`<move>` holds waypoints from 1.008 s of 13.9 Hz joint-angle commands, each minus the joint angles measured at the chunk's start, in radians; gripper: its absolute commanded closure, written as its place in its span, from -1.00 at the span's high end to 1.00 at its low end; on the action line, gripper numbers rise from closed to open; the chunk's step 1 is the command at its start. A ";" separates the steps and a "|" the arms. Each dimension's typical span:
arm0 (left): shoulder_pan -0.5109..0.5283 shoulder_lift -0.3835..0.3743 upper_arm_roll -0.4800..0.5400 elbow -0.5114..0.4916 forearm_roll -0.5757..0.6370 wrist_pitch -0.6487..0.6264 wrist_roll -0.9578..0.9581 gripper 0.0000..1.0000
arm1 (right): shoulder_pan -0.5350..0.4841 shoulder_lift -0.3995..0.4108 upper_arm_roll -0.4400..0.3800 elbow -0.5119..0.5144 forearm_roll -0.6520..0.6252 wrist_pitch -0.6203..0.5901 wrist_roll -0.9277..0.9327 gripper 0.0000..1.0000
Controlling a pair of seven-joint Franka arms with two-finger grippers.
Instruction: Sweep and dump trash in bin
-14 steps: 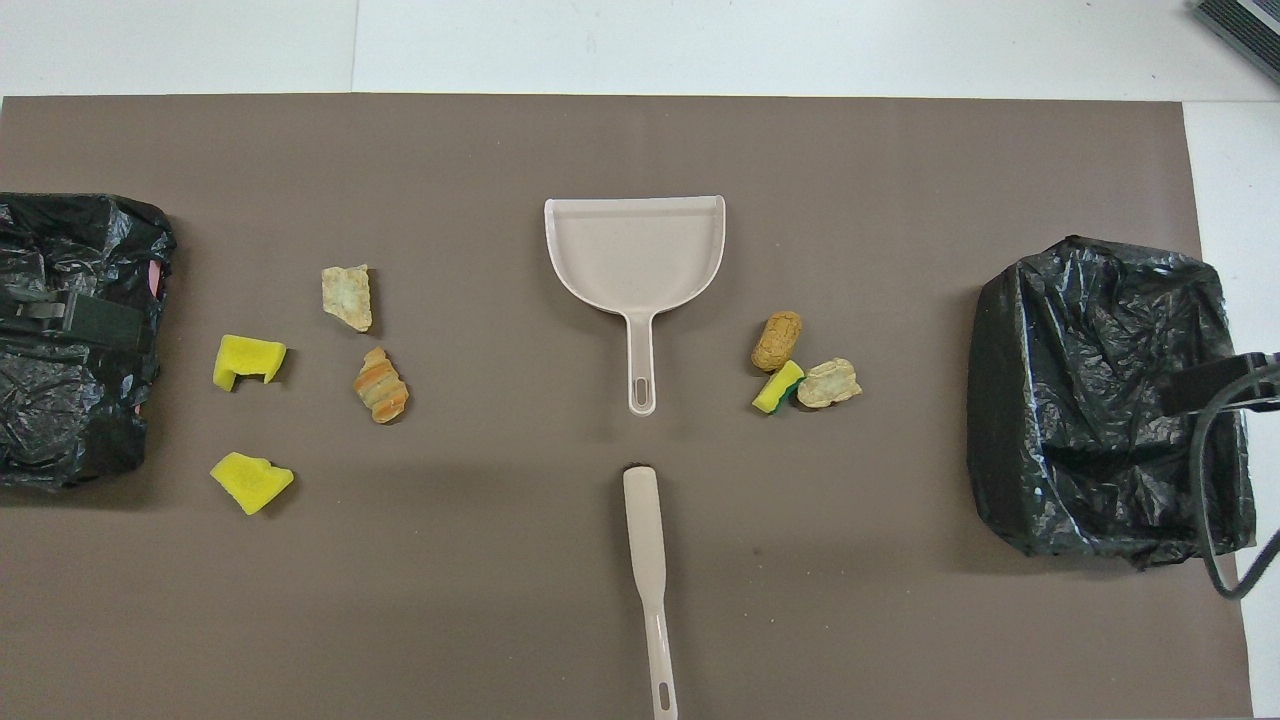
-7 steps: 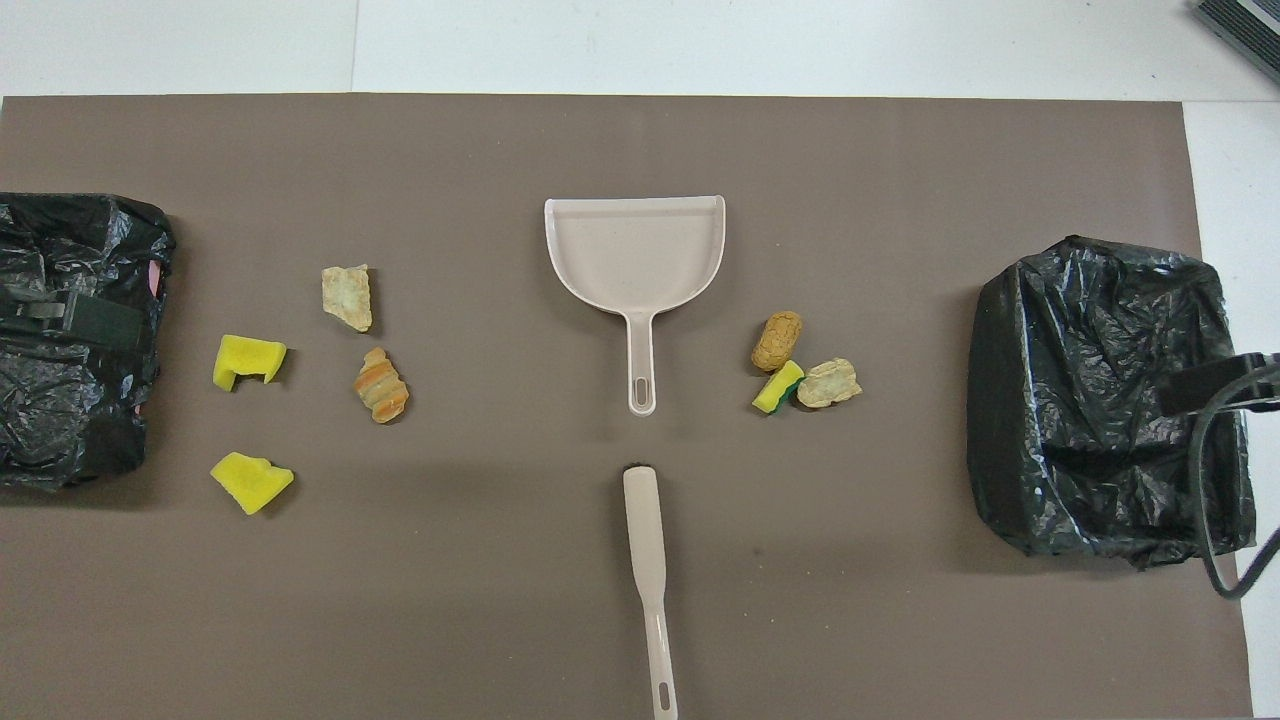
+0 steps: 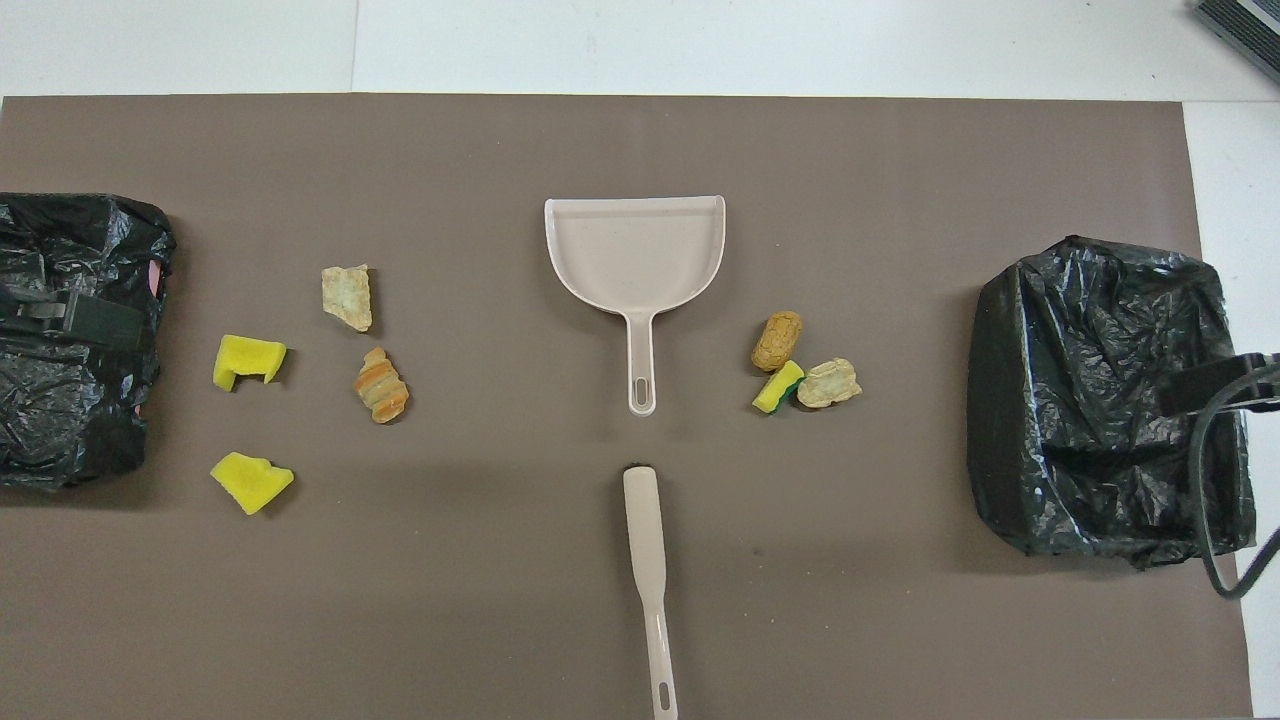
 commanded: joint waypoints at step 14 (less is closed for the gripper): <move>-0.153 -0.062 -0.018 -0.301 0.003 0.203 0.005 1.00 | -0.016 -0.028 0.005 -0.037 0.012 0.032 -0.041 1.00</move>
